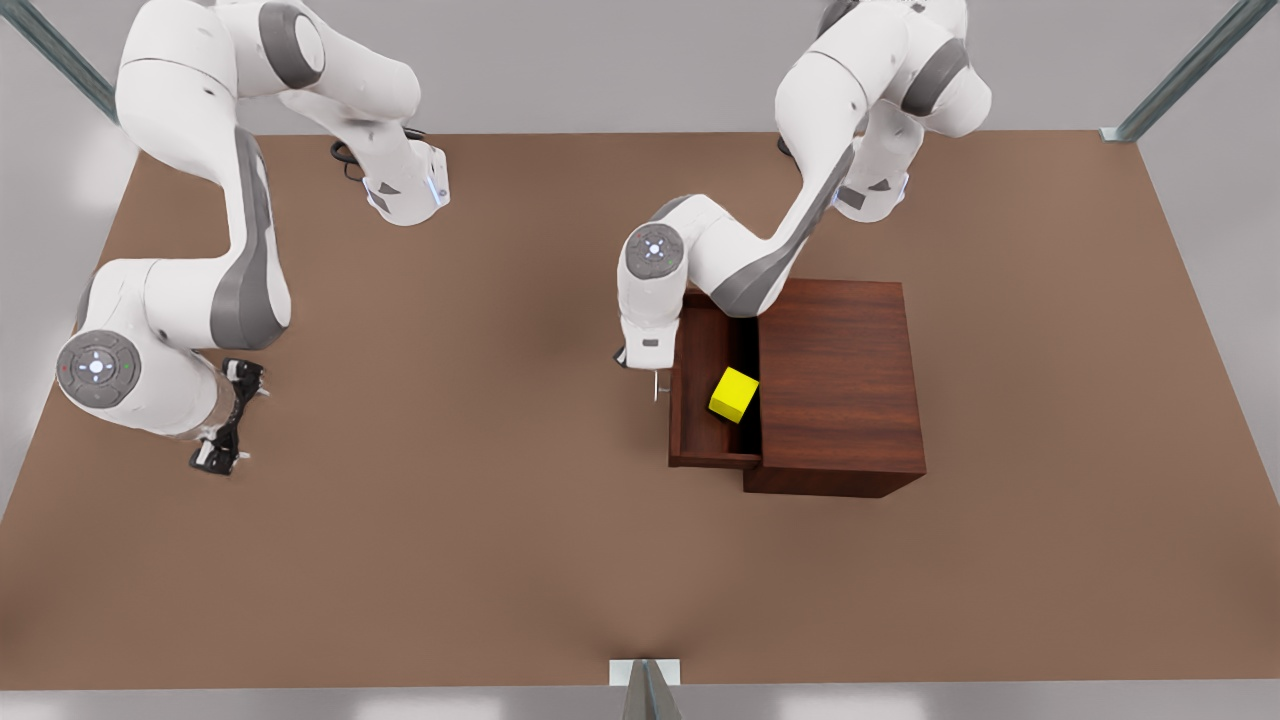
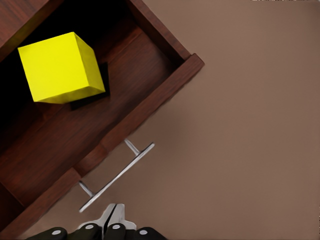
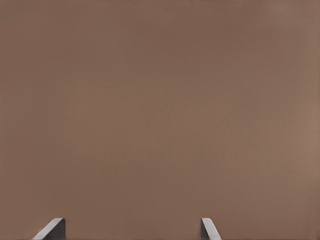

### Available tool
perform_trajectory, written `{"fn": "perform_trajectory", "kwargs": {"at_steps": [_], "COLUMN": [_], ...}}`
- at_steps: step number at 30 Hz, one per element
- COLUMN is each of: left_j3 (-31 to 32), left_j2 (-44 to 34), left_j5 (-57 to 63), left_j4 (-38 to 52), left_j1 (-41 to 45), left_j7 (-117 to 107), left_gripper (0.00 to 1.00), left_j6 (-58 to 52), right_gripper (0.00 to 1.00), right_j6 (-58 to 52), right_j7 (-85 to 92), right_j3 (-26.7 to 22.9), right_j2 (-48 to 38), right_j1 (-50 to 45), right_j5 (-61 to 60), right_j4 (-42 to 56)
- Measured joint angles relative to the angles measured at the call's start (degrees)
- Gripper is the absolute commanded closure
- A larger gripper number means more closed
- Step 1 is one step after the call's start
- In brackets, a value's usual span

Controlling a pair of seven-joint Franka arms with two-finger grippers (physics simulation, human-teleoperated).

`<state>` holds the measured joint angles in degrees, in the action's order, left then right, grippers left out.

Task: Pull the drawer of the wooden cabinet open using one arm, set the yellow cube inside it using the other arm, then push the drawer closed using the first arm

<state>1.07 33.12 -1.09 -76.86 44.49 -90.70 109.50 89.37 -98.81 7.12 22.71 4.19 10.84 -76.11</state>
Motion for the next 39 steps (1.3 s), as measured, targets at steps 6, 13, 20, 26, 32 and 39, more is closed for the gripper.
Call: {"fn": "perform_trajectory", "kwargs": {"at_steps": [6, 13, 20, 26, 32, 39], "left_j3": [-0.17, -0.19, -0.38, -1.34, -1.61, -2.69], "left_j2": [4.18, 5.81, 4.88, 3.76, 3.21, 1.62], "left_j5": [3.96, 7.0, 8.11, 8.28, 8.3, 8.33], "left_j4": [-0.06, -0.75, -3.27, -3.33, -4.0, -6.22], "left_j1": [0.33, 0.71, 0.51, -1.15, -3.19, -4.57], "left_j7": [-11.39, -20.58, -25.55, -27.14, -26.95, -25.37], "left_gripper": [1.0, 1.0, 1.0, 1.0, 1.0, 1.0], "left_j6": [5.47, 8.42, 5.93, 1.73, -1.23, -2.86], "right_gripper": [0.0, 0.0, 0.0, 0.0, 0.0, 0.0], "right_j6": [-2.55, -5.27, -6.1, -6.1, -5.97, -5.9], "right_j7": [26.14, 47.16, 61.29, 69.53, 75.07, 79.2], "right_j3": [-4.41, -3.73, -3.62, -3.6, -3.6, -3.6], "right_j2": [-2.15, -1.8, -1.54, -1.03, -0.68, -0.58], "right_j1": [-1.95, -2.13, -2.23, -2.94, -3.16, -3.57], "right_j5": [-6.57, -7.97, -7.99, -7.75, -7.59, -7.58], "right_j4": [-1.83, -1.7, -1.79, -1.79, -1.79, -1.73]}}
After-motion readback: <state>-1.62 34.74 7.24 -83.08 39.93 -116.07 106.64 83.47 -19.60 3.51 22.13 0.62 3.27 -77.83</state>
